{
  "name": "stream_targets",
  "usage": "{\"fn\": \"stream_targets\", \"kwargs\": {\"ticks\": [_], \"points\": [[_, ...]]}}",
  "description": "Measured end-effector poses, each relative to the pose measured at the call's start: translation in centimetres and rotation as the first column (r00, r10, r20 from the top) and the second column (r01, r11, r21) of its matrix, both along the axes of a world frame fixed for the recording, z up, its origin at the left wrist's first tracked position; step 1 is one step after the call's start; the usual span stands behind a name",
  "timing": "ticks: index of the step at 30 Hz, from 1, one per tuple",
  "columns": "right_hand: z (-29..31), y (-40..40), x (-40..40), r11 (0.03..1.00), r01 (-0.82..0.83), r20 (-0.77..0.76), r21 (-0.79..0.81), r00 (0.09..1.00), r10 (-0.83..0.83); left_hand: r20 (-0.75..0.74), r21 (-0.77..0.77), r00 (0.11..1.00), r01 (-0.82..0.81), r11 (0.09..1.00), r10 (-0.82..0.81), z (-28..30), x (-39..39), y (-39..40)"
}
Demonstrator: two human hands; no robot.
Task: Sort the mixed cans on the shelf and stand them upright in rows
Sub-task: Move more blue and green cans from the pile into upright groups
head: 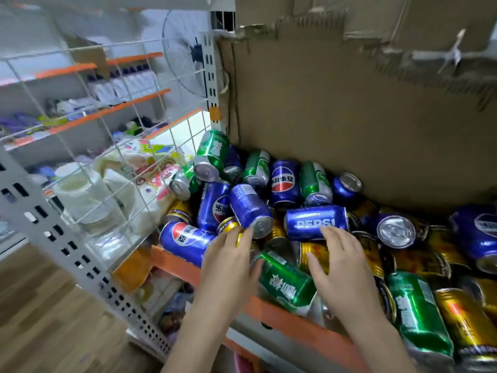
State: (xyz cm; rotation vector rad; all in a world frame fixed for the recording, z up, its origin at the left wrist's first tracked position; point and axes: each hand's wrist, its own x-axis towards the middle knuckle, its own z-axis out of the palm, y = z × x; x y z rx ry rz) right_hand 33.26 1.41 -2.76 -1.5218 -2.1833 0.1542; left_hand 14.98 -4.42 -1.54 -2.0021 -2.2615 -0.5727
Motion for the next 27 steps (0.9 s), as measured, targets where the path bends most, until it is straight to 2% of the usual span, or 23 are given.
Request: {"fn": "stream_targets", "kwargs": {"ticks": [5,7,11,15,19,21,24,27], "points": [[0.8,0.8,-4.0,0.999,0.02,-0.03,0.035,0.999,-0.019,0.012,-0.034,1.0,0.029,0.999,-0.029,1.0,-3.5,1.1],[1.4,1.3,-6.0,0.997,-0.019,-0.032,0.068,0.999,0.021,0.025,0.006,1.0,0.0,1.0,0.0,1.2,-5.7,1.1],[1.9,1.9,-9.0,0.995,-0.096,0.019,0.029,0.995,0.096,0.008,-0.001,0.997,-0.076,0.997,0.076,0.7,-9.4,0.6],[1.6,2.2,-8.6,0.999,-0.03,0.001,0.018,1.0,0.03,-0.007,-0.019,0.999,-0.044,0.999,0.044,-0.6,-10.8,1.2],[1.5,2.1,-6.3,0.996,0.087,0.002,0.007,0.996,-0.087,0.013,-0.03,0.997,0.073,0.997,-0.072,0.5,-8.4,2.5],[1.4,1.8,-5.0,0.99,0.144,0.01,0.002,0.99,-0.144,-0.022,-0.029,0.991,0.134,0.991,-0.135,0.8,-7.0,3.6],[1.4,1.1,-3.1,0.973,0.231,0.006,-0.009,0.973,-0.231,-0.166,0.007,0.946,0.285,0.958,-0.28,2.0,-5.5,5.6],[1.4,0.5,-1.4,0.95,0.311,0.001,-0.019,0.95,-0.311,-0.279,-0.123,0.874,0.378,0.918,-0.397,2.6,-5.3,7.8]]}}
